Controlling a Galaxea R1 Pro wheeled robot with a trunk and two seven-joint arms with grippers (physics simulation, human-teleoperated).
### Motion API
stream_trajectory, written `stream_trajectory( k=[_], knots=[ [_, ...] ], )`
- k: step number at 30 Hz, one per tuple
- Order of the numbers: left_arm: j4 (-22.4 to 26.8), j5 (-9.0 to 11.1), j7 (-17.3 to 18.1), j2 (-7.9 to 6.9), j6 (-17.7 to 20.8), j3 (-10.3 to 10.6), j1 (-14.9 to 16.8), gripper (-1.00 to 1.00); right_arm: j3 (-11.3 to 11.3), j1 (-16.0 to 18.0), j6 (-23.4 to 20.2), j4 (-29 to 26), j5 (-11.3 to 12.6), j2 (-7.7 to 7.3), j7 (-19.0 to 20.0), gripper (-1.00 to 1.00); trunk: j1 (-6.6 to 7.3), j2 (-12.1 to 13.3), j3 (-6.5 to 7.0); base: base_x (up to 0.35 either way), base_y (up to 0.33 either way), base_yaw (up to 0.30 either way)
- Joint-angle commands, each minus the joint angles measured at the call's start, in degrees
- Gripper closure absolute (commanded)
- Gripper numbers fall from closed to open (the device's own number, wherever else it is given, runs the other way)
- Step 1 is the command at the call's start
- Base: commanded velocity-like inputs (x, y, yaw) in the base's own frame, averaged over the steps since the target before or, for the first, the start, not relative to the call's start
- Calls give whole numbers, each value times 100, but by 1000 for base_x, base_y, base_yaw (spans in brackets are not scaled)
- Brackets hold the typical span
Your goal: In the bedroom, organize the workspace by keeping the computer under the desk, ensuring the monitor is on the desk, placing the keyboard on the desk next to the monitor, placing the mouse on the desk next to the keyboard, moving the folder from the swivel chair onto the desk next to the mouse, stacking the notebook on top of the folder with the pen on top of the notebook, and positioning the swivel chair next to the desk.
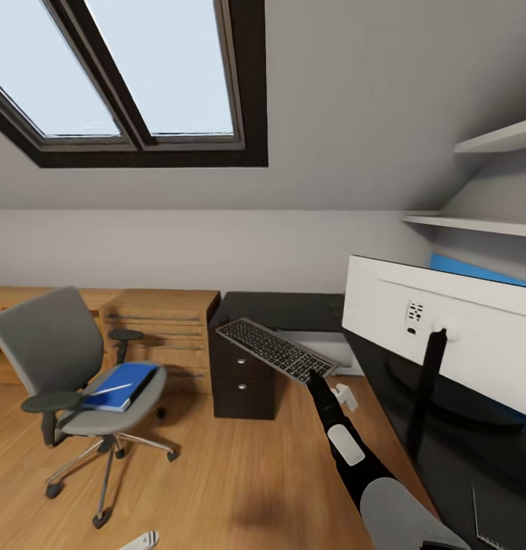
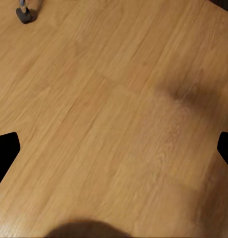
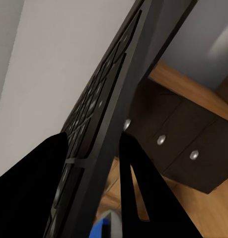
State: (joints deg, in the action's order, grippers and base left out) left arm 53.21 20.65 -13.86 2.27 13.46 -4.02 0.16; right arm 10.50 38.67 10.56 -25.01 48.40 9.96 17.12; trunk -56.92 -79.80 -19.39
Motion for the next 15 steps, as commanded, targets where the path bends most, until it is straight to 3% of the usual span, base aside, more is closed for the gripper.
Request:
stream_trajectory(
  k=[1,5,11,12,15],
  knots=[
    [-15,55,-21,5,12,20,2,-100,21,7,4,5,56,4,48,100,-4,-4,-7,332,0,0],
    [-51,55,-20,2,0,71,2,-100,22,6,26,16,63,4,34,100,-4,-4,-7,278,0,0],
    [-60,62,-20,10,-1,77,2,-100,22,1,383,42,73,4,28,100,-4,-4,-7,32,0,0],
    [-116,62,-15,18,-6,82,2,-100,-5,2,809,213,73,4,21,100,-4,-4,-7,0,0,0],
    [-145,62,-12,26,-9,85,2,-100,-27,4,1281,296,76,4,15,100,-4,-4,-7,0,0,0]
  ],
)
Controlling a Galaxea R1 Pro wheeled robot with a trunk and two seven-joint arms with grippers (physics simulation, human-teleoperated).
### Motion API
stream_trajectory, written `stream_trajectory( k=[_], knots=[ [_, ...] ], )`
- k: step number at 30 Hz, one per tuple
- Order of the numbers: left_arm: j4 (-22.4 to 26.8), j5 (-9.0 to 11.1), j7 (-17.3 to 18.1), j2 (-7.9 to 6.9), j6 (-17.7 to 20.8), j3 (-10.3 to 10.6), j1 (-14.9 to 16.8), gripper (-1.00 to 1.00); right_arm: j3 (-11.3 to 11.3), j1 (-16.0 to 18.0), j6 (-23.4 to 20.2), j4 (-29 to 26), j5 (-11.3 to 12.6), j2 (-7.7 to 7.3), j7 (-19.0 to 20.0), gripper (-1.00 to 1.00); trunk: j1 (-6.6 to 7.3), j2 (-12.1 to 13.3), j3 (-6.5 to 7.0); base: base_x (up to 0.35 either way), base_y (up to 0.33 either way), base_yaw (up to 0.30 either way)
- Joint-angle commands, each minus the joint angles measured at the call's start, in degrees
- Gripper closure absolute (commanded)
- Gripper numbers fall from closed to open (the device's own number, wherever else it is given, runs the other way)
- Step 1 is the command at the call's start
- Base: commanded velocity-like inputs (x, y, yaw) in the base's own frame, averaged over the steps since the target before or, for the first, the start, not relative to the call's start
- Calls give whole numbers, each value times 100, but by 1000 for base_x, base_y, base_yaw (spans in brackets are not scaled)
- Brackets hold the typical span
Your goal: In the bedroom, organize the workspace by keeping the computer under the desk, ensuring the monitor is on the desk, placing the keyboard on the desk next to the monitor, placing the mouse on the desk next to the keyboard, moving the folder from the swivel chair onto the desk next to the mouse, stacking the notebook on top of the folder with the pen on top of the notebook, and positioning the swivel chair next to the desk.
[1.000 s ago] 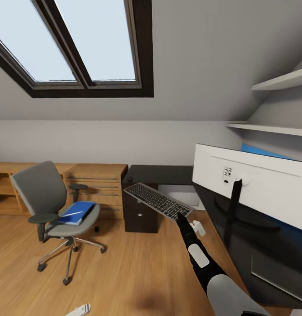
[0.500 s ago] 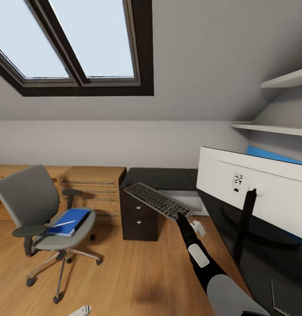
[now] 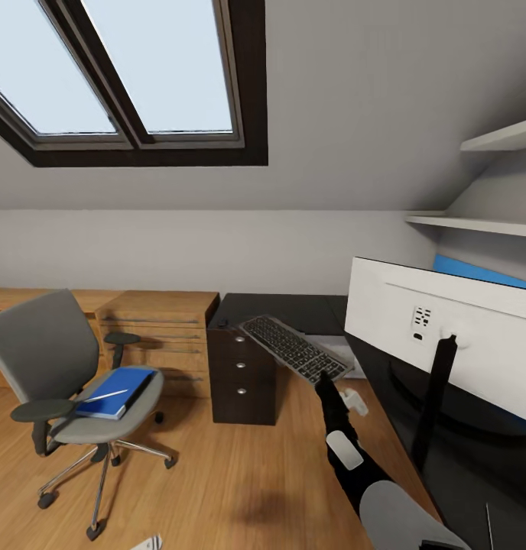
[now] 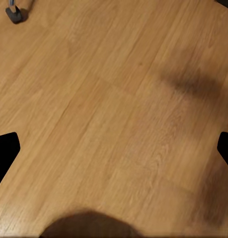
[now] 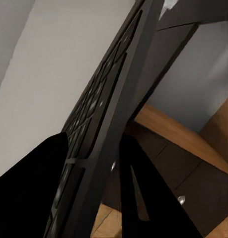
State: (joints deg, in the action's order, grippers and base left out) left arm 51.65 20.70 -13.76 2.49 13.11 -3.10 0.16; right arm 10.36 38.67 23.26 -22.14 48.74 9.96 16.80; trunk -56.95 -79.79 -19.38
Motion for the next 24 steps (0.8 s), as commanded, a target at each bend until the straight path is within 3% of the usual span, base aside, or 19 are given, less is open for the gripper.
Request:
stream_trajectory(
  k=[1,2,5,11,19,24],
  knots=[
    [10,57,-22,4,25,-7,2,-100,-14,6,71,16,43,4,47,100,0,-4,-7,0,0,0],
    [7,57,-22,4,25,-7,2,-100,-18,7,172,25,45,4,42,100,0,-4,-7,0,0,0],
    [4,57,-21,5,25,-6,2,-100,-29,9,711,19,343,4,-148,100,0,-4,-7,0,0,0],
    [3,57,-21,13,21,-6,2,-100,-31,9,1032,19,797,4,-188,100,0,-4,-7,0,0,0],
    [3,57,-21,14,16,-6,2,-100,-25,9,1016,159,882,4,-150,100,0,-4,-7,1,0,0],
    [6,57,-21,14,16,-1,2,-100,-25,9,1006,158,887,4,-142,100,0,-4,-7,186,143,0]
  ],
)
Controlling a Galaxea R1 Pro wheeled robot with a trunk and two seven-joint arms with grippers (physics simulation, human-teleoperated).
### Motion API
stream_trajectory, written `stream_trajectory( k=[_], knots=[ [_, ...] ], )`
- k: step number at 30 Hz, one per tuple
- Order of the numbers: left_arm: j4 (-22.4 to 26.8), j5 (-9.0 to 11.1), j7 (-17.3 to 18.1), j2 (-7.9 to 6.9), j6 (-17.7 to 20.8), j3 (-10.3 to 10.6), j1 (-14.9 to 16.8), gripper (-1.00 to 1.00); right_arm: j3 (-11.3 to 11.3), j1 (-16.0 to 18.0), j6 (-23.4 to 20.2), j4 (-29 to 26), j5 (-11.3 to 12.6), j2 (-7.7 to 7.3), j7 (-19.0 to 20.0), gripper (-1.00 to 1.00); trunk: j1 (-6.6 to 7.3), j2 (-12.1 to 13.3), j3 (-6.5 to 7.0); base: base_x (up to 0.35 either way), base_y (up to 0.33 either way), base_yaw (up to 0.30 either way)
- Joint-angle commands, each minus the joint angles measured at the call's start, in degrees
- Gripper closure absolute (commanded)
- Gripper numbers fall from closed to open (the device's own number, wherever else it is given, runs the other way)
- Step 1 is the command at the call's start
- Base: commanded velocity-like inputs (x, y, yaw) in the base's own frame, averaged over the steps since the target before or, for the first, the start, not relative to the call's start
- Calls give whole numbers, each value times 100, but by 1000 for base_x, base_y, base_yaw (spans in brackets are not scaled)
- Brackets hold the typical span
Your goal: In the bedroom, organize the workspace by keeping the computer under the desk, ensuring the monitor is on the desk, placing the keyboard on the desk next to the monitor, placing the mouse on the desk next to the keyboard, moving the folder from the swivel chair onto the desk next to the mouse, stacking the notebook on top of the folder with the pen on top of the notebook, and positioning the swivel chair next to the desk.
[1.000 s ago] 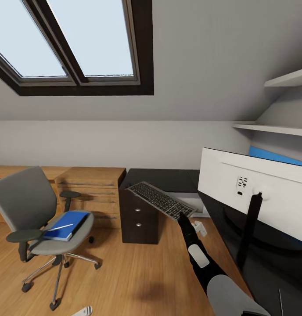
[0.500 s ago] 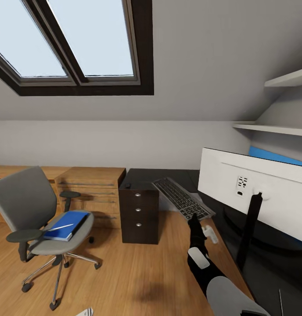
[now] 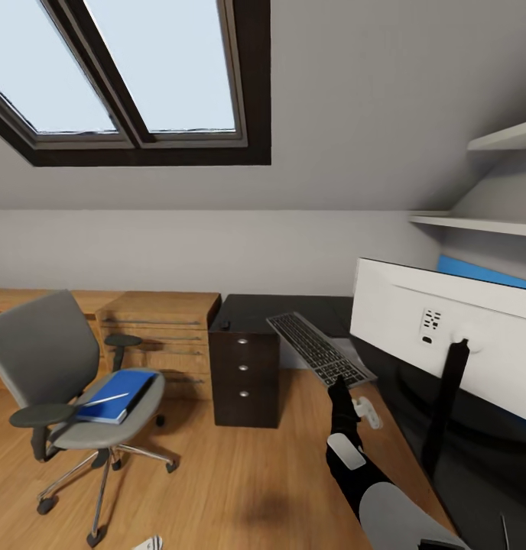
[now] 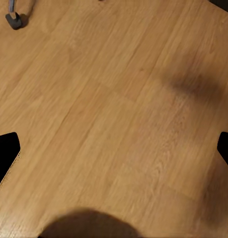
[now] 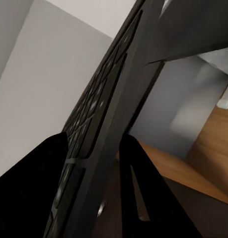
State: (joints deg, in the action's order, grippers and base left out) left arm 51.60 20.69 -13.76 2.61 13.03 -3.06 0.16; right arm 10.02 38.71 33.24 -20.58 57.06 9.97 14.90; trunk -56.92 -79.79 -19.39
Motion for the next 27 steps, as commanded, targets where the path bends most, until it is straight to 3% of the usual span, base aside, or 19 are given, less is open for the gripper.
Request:
stream_trajectory(
  k=[1,15,18,21,22,23,25,27],
  knots=[
    [9,58,-21,-1,24,-3,2,-100,8,5,7,2,54,3,48,100,-3,-4,-7,201,273,0],
    [8,58,-21,2,24,97,2,-100,15,5,7,2,59,3,48,100,-3,-4,-7,177,296,0],
    [8,58,-37,-3,21,437,2,-100,29,5,13,-3,60,3,48,100,-3,-4,-7,166,153,0],
    [62,58,-47,-1,14,610,2,-100,33,5,21,-1,60,3,49,100,-3,-4,-7,51,44,0],
    [188,61,-37,2,13,643,2,-100,34,5,24,0,60,3,49,100,-3,-4,-7,20,17,0],
    [1303,66,-44,8,203,951,2,-100,35,5,31,-8,60,3,42,100,-3,-4,-7,3,3,0],
    [1650,73,-53,4,389,1109,2,-100,35,5,32,-14,60,3,41,100,-3,-4,-7,2,2,0],
    [2218,96,-63,1,890,1247,2,-100,38,5,32,-24,60,3,40,100,-3,-4,-7,1,1,0]
  ],
)
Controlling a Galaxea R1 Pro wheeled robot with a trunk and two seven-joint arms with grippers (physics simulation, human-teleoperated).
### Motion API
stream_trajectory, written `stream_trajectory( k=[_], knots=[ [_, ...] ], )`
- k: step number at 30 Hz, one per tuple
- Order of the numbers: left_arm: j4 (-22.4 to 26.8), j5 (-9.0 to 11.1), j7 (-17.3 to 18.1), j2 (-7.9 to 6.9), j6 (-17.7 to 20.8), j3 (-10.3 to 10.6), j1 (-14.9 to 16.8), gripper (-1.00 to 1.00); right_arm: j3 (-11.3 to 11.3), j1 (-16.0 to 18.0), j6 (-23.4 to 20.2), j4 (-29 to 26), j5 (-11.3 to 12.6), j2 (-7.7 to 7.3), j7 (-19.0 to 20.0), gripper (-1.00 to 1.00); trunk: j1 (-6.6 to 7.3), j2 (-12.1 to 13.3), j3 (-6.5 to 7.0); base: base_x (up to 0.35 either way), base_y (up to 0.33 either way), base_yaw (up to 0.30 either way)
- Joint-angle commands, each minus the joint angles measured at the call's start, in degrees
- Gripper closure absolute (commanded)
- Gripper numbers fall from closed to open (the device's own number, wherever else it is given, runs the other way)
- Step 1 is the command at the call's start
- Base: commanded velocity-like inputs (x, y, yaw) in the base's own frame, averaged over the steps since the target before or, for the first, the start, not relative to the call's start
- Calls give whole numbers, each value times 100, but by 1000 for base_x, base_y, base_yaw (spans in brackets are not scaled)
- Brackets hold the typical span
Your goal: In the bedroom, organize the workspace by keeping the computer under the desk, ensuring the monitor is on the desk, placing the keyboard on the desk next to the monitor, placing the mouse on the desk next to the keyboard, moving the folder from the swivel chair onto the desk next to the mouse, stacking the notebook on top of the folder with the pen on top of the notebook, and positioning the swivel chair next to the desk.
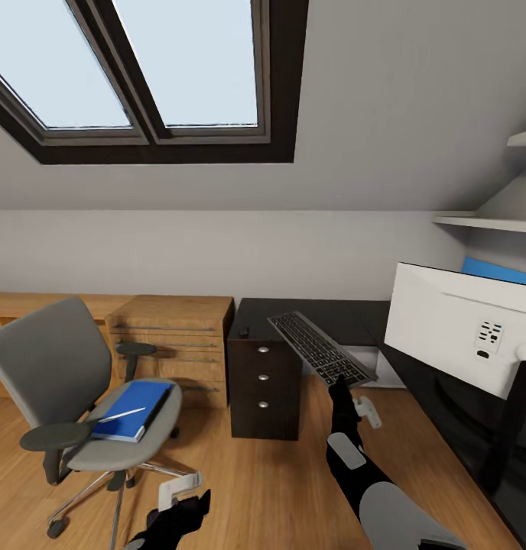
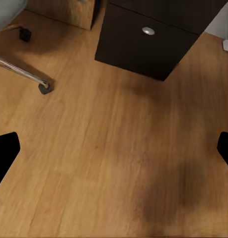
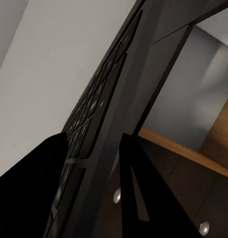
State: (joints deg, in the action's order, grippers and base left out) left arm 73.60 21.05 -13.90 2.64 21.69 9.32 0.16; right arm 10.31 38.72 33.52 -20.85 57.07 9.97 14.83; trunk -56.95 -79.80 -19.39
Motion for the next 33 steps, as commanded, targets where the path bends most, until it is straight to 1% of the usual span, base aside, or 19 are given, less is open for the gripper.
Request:
stream_trajectory(
  k=[1,2,3,4,8,11,12,16,18,24,25,26,27,28,31,33],
  knots=[
    [370,99,-57,-1,469,35,1,-100,11,4,5,-1,58,3,47,100,0,-4,-6,0,0,0],
    [1108,349,-71,0,1381,-16,1,-100,16,4,18,-5,58,3,45,100,0,-4,-6,0,0,0],
    [1442,586,-71,-8,1672,-59,1,-100,22,4,26,-5,57,3,42,100,0,-4,-6,0,0,0],
    [1489,630,-70,-10,1713,-69,1,-100,24,4,27,-4,57,3,41,100,0,-4,-6,0,0,0],
    [1507,787,-76,-17,1842,-100,1,-100,33,4,30,1,57,3,40,100,88,157,65,0,0,0],
    [1494,800,-77,-26,1852,-112,1,-100,40,3,28,7,62,3,35,100,153,277,119,0,0,0],
    [1490,806,-79,-29,1856,-175,1,-100,53,3,42,10,66,3,23,100,175,317,137,0,0,0],
    [1489,804,-80,-26,1851,-211,1,-100,99,4,110,10,67,3,16,100,263,477,209,0,0,0],
    [1486,804,-79,-26,1850,-223,1,-100,207,4,268,10,67,3,13,100,307,558,245,0,0,0],
    [1490,804,-84,-21,1848,-228,1,-100,325,4,482,18,103,3,-5,100,439,798,353,0,0,0],
    [1490,804,-85,-23,1848,-226,1,-100,334,4,491,18,155,3,-16,100,461,838,371,0,0,0],
    [1490,805,-82,-23,1850,-225,1,-100,342,4,499,19,258,3,-27,100,483,879,389,0,0,0],
    [1488,809,-80,-23,1850,-227,1,-100,346,4,511,19,465,3,-34,100,505,919,407,0,0,0],
    [1489,811,-79,-25,1849,-228,1,-100,348,4,519,24,720,3,-44,100,527,959,424,0,0,0],
    [1490,819,-71,-19,1854,-229,1,-100,341,4,517,35,906,3,-49,100,527,959,424,0,0,0],
    [1490,820,-70,-18,1854,-229,1,-100,340,4,516,36,919,3,-50,100,527,959,424,0,0,0]
  ],
)
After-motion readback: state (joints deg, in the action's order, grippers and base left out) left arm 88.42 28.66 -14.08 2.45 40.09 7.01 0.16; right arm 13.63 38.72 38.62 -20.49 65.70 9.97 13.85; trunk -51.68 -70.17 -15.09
